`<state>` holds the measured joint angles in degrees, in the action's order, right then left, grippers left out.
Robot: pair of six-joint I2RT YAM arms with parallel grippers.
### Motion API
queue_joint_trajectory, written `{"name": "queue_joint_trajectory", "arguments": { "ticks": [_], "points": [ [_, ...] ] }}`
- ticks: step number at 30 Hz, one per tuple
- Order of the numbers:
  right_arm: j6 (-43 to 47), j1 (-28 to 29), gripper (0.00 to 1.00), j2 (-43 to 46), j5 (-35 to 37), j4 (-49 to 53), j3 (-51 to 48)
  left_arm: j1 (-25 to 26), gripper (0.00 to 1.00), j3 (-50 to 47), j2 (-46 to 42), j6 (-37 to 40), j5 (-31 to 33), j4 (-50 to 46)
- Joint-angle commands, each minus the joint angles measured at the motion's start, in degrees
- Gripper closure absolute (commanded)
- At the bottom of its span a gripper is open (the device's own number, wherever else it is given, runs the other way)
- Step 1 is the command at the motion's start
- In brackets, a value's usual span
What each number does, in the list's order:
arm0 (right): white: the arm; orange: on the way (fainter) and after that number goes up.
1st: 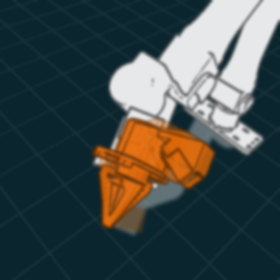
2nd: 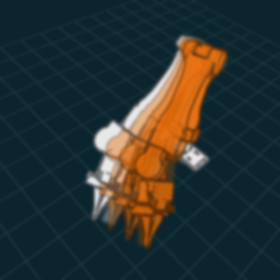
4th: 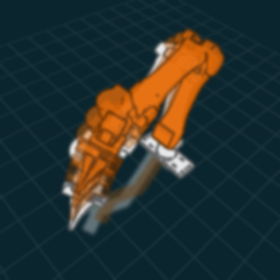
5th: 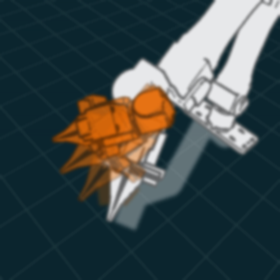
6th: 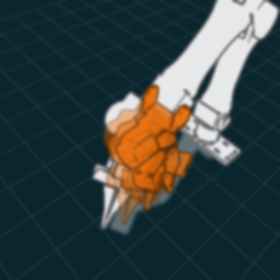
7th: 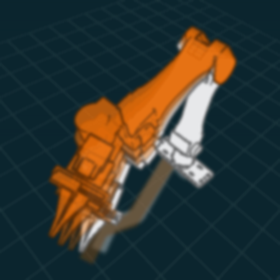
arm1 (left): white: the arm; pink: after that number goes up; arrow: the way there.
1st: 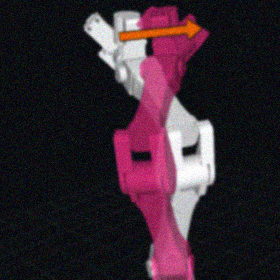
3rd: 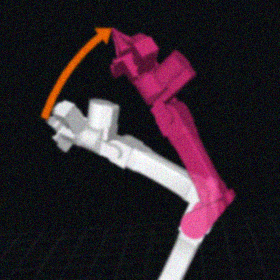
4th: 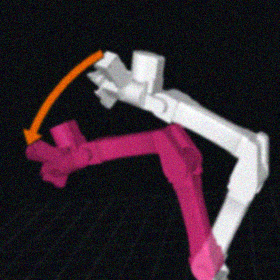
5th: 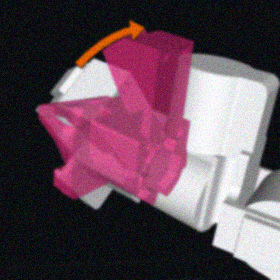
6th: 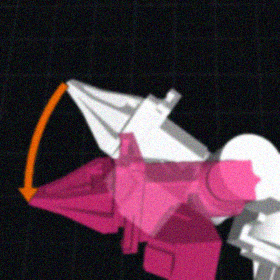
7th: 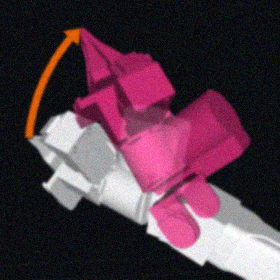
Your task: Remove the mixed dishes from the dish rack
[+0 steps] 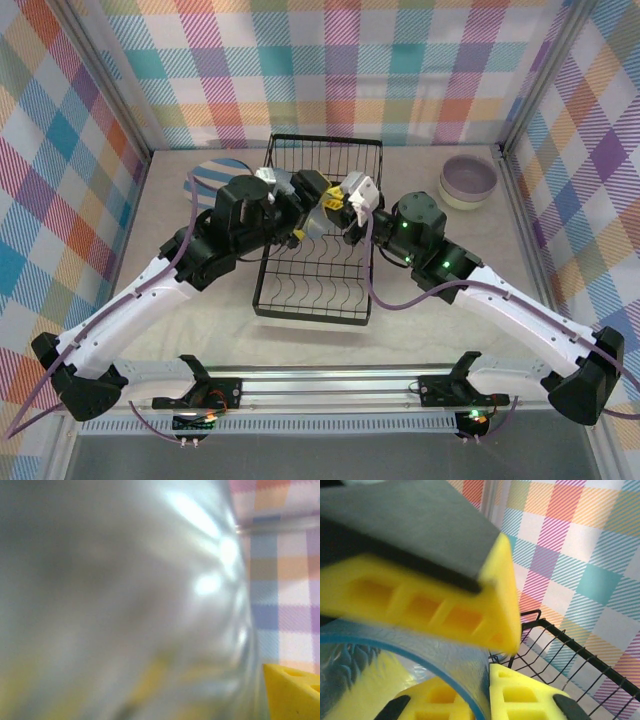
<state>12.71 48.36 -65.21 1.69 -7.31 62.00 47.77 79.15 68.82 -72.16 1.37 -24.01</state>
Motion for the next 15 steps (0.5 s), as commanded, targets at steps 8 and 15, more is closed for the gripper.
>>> {"name": "queue_joint_trajectory", "arguments": {
  "ticks": [8,15],
  "points": [
    [-3.52,0.77,1.0,4.24,11.83,9.72,6.46,1.11,0.0,5.12,-3.77,16.71,3.37,0.01],
    [-10.01,0.26,1.0,4.21,22.44,19.09,11.63,1.12,0.0,9.39,-5.7,25.52,9.62,-11.17]
  ]
}}
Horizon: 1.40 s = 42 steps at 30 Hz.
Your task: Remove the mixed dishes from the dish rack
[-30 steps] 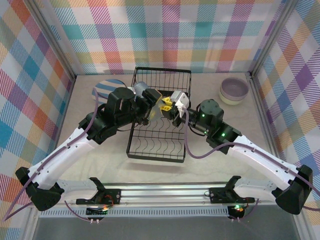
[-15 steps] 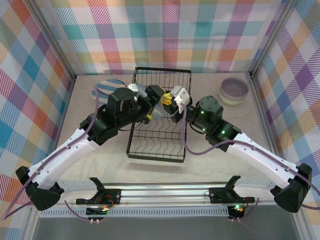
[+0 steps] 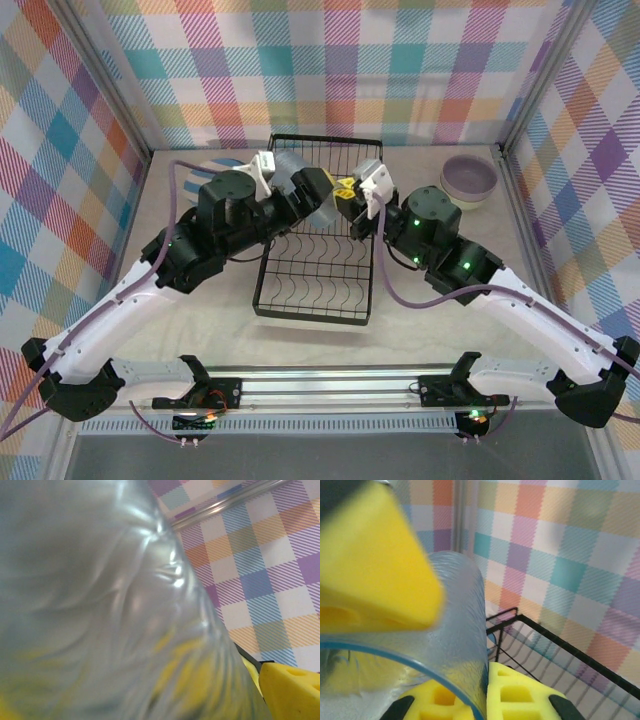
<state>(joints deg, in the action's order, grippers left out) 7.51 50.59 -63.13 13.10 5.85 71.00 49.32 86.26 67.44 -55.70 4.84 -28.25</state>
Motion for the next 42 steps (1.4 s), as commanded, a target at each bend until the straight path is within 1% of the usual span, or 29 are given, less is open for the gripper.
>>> {"name": "queue_joint_trajectory", "arguments": {
  "ticks": [1,4,7,10,13,15,17,18,23,25,27,33,38,42],
  "points": [
    [-5.24,-1.98,1.0,2.18,11.39,6.47,2.92,-0.4,0.0,2.65,-4.6,10.32,6.47,-7.23],
    [-6.56,-2.04,1.0,2.31,12.02,7.68,3.51,-0.39,0.0,3.67,-5.01,13.36,5.77,-6.64],
    [-7.69,-2.07,1.0,2.49,13.75,9.06,4.41,-0.44,0.0,5.46,-4.52,16.38,2.75,-5.92],
    [-8.77,-2.25,1.0,2.74,17.52,11.03,5.69,-0.45,0.0,9.93,-2.47,19.89,1.19,-10.59],
    [-9.59,-2.42,1.0,3.28,20.3,12.78,6.59,-0.38,0.0,12.96,-0.75,23.06,1.36,-14.48],
    [-10.07,-2.51,1.0,3.39,23.01,14.77,7.72,-0.49,0.0,12.22,-0.83,22.78,0.91,-13.26],
    [-10.88,-2.51,1.0,3.72,25.7,17.34,9.15,-1.03,0.0,12.4,-0.25,22.46,-2.75,-11.64],
    [-11.35,-2.58,1.0,3.8,26.63,18.84,9.91,-1.05,0.0,13.22,0.39,22.46,-3.55,-11.73],
    [-14.95,-2.6,1.0,4.28,31.82,29.22,14.73,-0.99,0.0,14.73,3.49,23.51,-6.55,-10.72],
    [-16.35,-2.62,1.0,5.22,34.18,33.01,15.48,0.11,0.0,17.48,6.4,24.93,-6.69,-12.95],
    [-17.72,-2.6,1.0,6.31,35.92,36.46,15.86,1.62,0.02,20.31,9.32,26.28,-6.32,-14.95],
    [-26.7,-2.58,1.0,6.71,38.67,53.81,20.5,7.35,0.12,31.37,20.42,30.93,-1.97,-23.24],
    [-33.59,-2.91,1.0,6.67,38.5,65.71,21.96,12.03,0.18,40.32,29.5,33.84,0.28,-27.14],
    [-38.38,-2.95,1.0,6.44,37.23,71.67,21.76,14.66,0.22,46.98,35.9,34.86,2.12,-29.42]
  ]
}}
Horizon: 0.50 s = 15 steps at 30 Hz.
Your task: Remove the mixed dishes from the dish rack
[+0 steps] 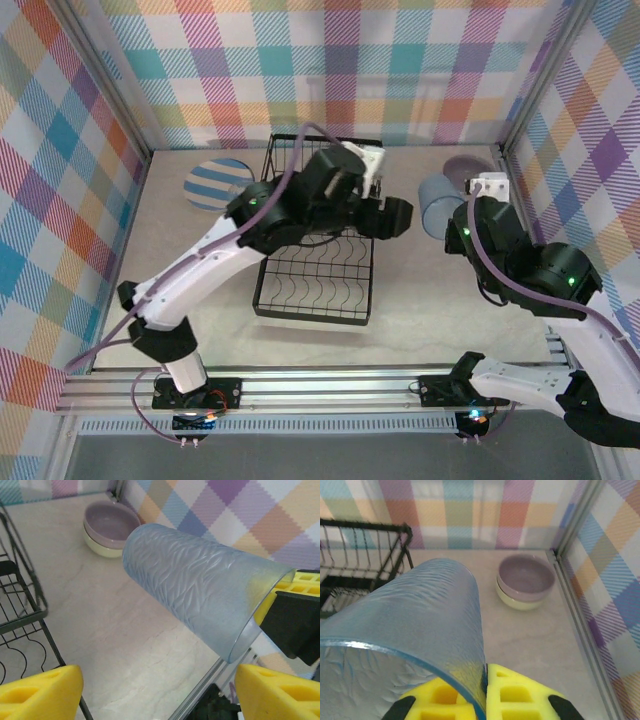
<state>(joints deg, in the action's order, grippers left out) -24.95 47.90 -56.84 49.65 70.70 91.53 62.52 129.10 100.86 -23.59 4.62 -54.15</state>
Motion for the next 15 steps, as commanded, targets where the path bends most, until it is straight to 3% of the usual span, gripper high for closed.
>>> {"name": "queue_joint_trajectory", "arguments": {
  "ticks": [1,15],
  "points": [
    [-6.65,-0.31,1.0,0.24,0.41,7.61,0.82,2.16,0.23,5.58,3.87,3.0,2.53,-3.68],
    [-8.94,-1.7,1.0,0.06,-4.07,8.23,-0.47,5.04,0.31,7.7,9.75,-0.01,3.39,-3.02]
  ]
}}
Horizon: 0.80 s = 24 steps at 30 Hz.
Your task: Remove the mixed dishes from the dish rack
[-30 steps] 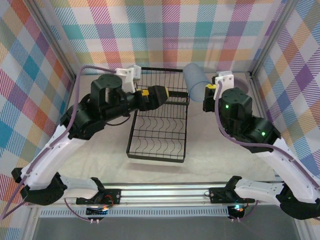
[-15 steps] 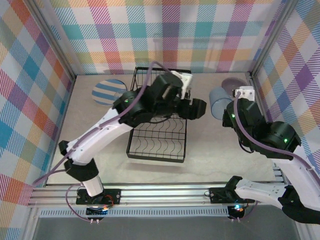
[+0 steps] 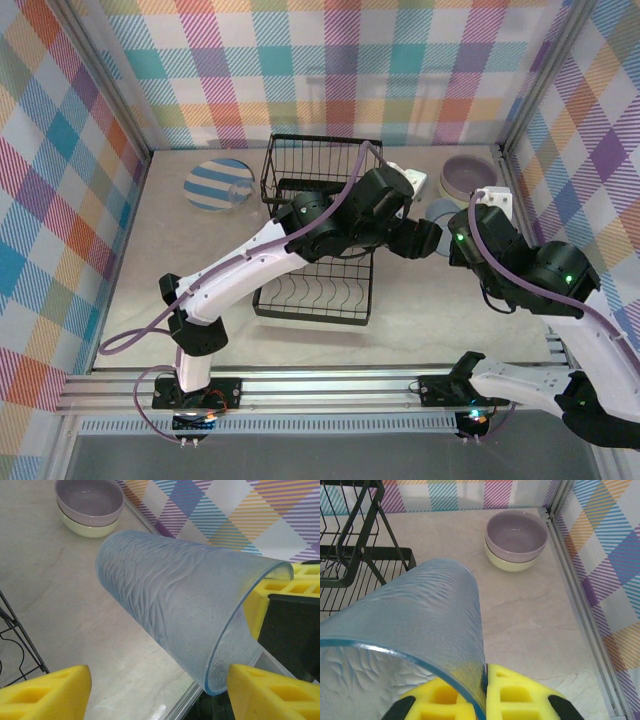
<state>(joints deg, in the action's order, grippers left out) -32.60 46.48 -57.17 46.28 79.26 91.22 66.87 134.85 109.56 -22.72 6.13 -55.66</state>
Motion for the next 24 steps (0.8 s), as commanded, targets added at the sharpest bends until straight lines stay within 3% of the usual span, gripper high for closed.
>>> {"name": "queue_joint_trajectory", "arguments": {
  "ticks": [1,12,18,24],
  "points": [
    [-1.37,-0.34,1.0,0.39,-0.83,-0.34,-0.13,0.72,0.32,2.0,1.26,-1.24,2.14,-1.47],
    [-1.71,-0.42,1.0,-0.4,-2.8,-3.09,-1.27,0.72,0.4,2.26,3.46,-3.17,1.3,-0.64],
    [-1.58,-0.47,1.0,-1.07,-2.86,-3.84,-1.65,0.72,0.53,3.91,5.31,-3.98,3.49,-2.97],
    [-1.24,-0.51,1.0,-1.43,-2.77,-6.16,-2.93,0.72,0.74,6.25,7.38,-4.82,4.02,-4.79]
  ]
}}
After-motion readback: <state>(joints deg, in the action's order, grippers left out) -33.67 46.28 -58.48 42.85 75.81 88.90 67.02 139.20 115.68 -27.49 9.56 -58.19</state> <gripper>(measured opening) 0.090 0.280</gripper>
